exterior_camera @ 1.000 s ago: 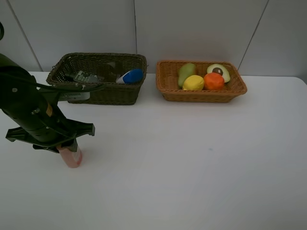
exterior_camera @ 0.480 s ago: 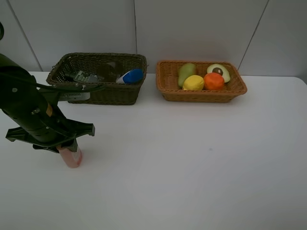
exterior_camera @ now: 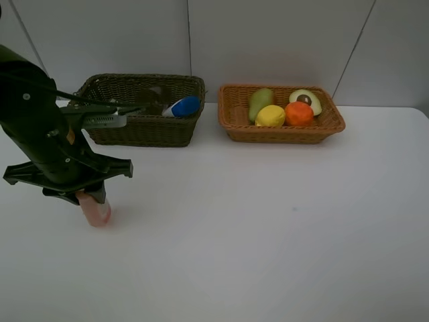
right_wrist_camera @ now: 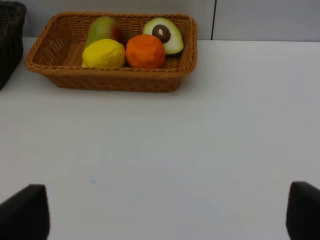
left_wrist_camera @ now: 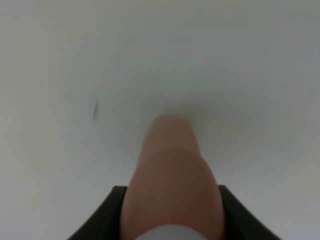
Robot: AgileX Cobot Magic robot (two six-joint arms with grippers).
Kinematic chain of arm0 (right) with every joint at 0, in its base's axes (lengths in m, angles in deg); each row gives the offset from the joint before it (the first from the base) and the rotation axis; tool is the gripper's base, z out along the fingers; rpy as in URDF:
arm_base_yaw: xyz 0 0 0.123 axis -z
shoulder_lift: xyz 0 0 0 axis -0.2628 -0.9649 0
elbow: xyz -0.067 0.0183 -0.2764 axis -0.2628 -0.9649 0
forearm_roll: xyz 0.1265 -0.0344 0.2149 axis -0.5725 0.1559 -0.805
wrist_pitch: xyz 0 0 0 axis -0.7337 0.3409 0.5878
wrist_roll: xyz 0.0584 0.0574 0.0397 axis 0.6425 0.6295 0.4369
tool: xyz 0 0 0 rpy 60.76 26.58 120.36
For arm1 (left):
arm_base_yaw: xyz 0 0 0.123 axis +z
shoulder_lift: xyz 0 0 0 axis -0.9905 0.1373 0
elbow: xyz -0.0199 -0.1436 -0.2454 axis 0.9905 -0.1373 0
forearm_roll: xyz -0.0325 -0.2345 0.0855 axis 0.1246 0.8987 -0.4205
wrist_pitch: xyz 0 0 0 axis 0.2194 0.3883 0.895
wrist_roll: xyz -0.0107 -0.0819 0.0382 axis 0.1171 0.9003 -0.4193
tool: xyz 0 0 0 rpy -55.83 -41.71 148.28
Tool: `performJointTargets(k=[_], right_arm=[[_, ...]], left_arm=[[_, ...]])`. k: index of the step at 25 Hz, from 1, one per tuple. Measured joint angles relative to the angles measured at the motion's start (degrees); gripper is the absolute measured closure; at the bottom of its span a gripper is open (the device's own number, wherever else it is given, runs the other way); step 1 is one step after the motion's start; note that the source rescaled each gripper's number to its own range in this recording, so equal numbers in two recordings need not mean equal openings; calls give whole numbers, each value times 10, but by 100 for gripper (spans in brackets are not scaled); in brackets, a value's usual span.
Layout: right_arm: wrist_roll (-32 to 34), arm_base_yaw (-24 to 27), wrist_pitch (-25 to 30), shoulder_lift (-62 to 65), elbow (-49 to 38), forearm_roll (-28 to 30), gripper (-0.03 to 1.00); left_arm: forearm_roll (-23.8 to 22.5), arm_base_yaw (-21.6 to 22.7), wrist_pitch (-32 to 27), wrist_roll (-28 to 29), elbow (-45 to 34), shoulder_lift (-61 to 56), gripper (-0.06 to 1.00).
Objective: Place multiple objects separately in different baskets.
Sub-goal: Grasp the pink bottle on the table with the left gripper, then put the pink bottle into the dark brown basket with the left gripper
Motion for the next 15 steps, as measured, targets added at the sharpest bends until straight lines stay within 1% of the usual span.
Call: performJointTargets(k=[4, 8, 12, 15], right_arm=[[0, 0, 0, 0, 0, 0, -3], [0, 0, 0, 0, 0, 0, -3], [0, 0, 0, 0, 0, -1, -3], [0, 0, 0, 0, 0, -1, -3]], left_arm=[[-1, 0, -70, -11, 56, -2, 52], [-9, 0, -117, -15, 114, -2, 52], [-40, 0, -140, -16, 174, -2, 52], [-80, 0, -148, -16, 212, -2, 52]])
